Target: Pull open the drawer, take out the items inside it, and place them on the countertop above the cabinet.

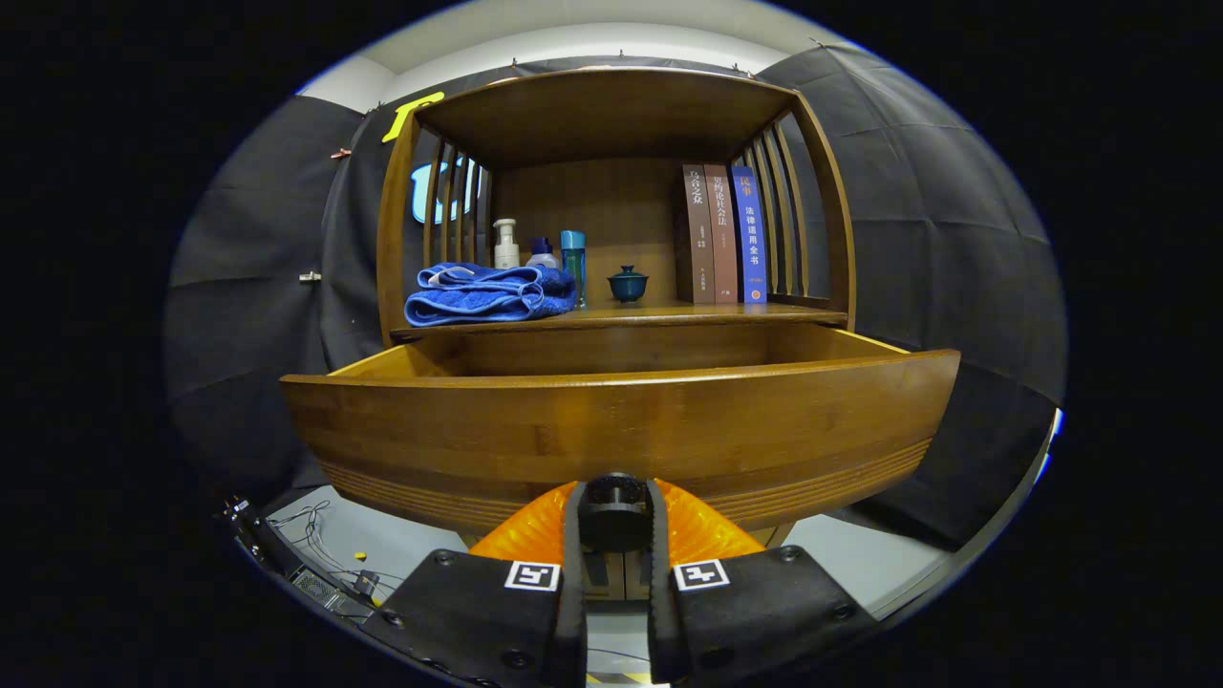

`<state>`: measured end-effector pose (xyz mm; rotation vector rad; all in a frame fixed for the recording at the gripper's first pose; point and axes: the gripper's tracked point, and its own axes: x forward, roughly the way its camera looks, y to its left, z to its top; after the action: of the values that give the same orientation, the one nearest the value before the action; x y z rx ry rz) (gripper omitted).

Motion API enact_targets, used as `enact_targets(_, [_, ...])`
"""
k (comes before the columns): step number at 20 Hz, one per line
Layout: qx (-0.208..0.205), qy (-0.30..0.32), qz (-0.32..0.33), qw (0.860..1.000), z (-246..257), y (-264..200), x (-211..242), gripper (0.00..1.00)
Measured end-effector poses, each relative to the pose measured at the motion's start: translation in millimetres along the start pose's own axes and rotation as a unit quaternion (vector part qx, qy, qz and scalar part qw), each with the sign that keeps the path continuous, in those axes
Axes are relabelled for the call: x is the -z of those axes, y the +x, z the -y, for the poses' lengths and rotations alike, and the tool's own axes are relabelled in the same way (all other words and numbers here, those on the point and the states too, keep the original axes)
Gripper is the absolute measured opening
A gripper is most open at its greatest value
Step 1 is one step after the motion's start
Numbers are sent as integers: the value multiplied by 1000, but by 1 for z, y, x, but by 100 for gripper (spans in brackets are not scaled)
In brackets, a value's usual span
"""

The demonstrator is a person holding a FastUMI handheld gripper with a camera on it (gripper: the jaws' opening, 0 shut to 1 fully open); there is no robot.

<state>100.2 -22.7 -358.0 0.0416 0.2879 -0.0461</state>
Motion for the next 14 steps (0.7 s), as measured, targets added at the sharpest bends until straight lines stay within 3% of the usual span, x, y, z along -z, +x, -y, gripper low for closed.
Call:
enact_targets(8, [-4,-6,-19,1000,-1,-12,7,30])
enact_targets(11, [0,-20,16,1000,1,-27,-18,58])
enact_targets(14, [-3,-45,6,999,0,-38,-34,89])
